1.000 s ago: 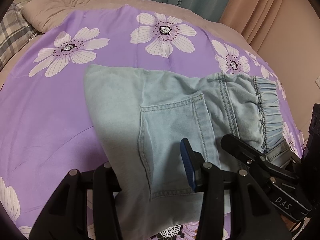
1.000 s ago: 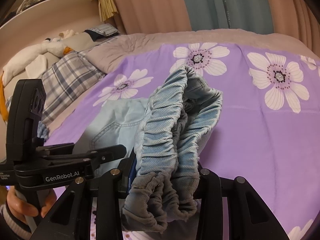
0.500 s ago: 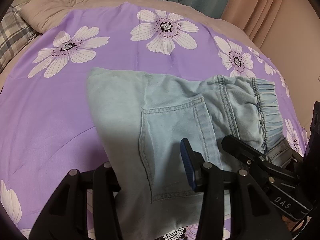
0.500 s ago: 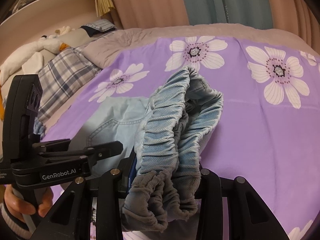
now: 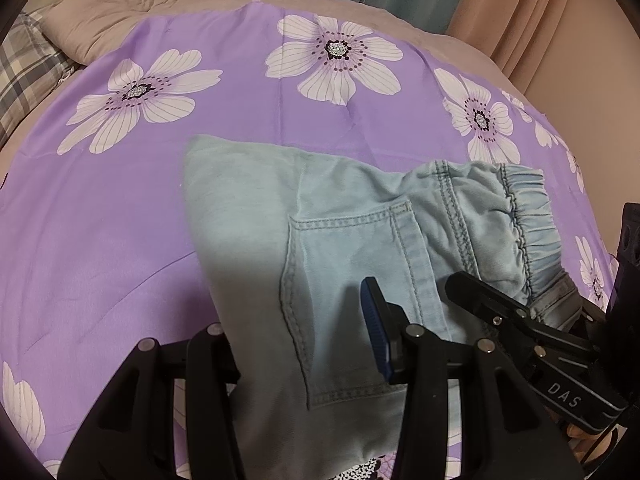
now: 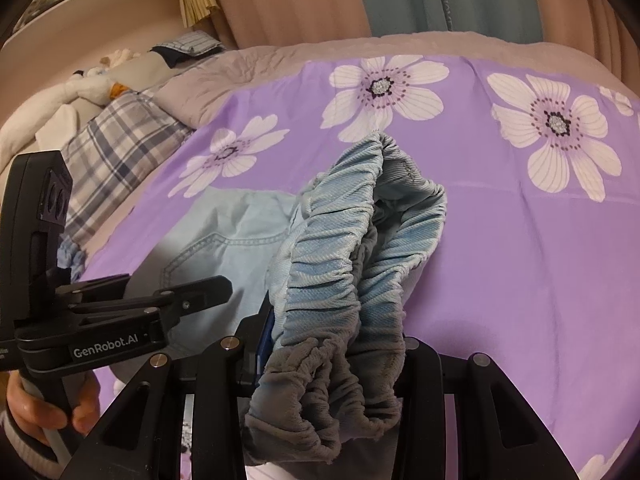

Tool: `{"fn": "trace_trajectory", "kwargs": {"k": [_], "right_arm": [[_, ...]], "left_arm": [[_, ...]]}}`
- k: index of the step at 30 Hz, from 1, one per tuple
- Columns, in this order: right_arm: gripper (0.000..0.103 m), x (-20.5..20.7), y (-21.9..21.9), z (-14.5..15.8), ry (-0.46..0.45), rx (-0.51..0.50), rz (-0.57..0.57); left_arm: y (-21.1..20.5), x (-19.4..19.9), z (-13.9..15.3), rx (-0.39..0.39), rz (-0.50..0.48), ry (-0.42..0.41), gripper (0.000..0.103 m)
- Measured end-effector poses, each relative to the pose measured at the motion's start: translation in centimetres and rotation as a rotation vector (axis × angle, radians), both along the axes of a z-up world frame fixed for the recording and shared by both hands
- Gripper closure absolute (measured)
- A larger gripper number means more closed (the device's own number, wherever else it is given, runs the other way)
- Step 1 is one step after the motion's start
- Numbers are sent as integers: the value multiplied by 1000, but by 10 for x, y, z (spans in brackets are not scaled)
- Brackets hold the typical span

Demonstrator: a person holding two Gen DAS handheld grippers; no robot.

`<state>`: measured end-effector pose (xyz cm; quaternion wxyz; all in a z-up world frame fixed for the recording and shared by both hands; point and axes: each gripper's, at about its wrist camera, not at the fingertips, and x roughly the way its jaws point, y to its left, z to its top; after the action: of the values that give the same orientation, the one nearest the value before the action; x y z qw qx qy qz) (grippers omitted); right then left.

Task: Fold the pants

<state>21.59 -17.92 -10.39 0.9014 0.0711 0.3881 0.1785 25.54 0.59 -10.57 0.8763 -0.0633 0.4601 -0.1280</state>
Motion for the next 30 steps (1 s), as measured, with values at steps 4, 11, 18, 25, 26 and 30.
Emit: {"fn": "trace_trajectory", "kwargs": {"k": [4, 11, 18, 25, 26, 30], "right_arm": [[63, 1, -1, -2, 13, 0, -6], [63, 3, -2, -4, 28, 4, -9], [63, 4, -2, -7, 35, 6, -16], [62, 4, -2, -8, 43, 6, -21], [62, 5, -3, -9, 45, 5, -23], [62, 7, -4, -11, 54, 5, -29]], "left_arm": [[1, 1, 0, 6, 0, -1, 59], [3, 2, -4, 20, 8, 2, 59], [4, 4, -6, 30, 14, 3, 59], [3, 4, -6, 32, 14, 3, 59], [3, 4, -6, 33, 13, 3, 59], [2, 5, -6, 42, 9, 4, 59]]}}
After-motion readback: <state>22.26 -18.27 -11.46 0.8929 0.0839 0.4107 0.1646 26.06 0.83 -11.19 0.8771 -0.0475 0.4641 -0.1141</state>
